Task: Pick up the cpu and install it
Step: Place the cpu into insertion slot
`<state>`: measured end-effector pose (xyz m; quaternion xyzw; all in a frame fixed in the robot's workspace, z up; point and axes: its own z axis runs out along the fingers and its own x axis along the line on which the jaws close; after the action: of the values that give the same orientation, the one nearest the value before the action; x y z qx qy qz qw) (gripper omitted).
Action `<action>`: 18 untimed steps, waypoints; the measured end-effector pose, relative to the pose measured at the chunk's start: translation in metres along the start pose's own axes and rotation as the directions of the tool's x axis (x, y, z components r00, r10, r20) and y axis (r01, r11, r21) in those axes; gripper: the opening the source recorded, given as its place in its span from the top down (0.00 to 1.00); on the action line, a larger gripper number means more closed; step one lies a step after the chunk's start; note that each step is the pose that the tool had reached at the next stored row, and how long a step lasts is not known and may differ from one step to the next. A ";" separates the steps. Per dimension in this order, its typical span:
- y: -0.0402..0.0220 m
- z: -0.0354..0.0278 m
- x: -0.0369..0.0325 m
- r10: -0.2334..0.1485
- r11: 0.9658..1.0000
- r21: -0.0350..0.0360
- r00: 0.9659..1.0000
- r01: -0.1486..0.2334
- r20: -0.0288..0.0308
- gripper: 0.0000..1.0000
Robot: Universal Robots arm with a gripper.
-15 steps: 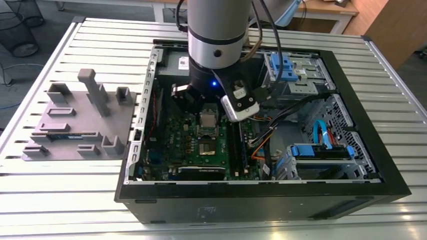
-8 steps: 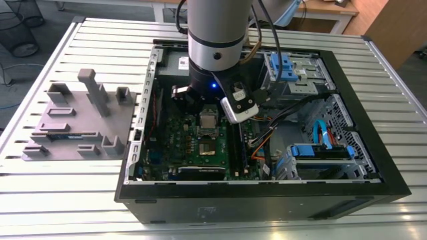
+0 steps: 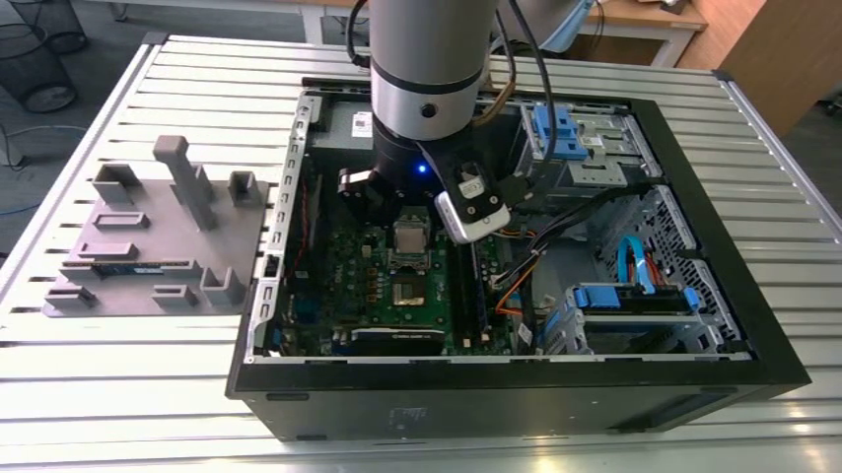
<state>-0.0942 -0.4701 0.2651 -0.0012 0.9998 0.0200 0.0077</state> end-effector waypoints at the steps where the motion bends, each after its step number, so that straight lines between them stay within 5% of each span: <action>1: 0.0000 0.0004 0.0000 0.000 1.000 0.000 1.000 0.000 0.000 0.53; 10: -0.0019 0.0144 0.0002 0.000 1.000 0.000 1.000 0.000 0.001 0.53; 18: -0.0105 0.0286 0.0005 0.000 1.000 0.000 1.000 0.000 0.001 0.53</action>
<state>-0.0943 -0.4795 0.2361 -0.0012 0.9998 0.0200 0.0080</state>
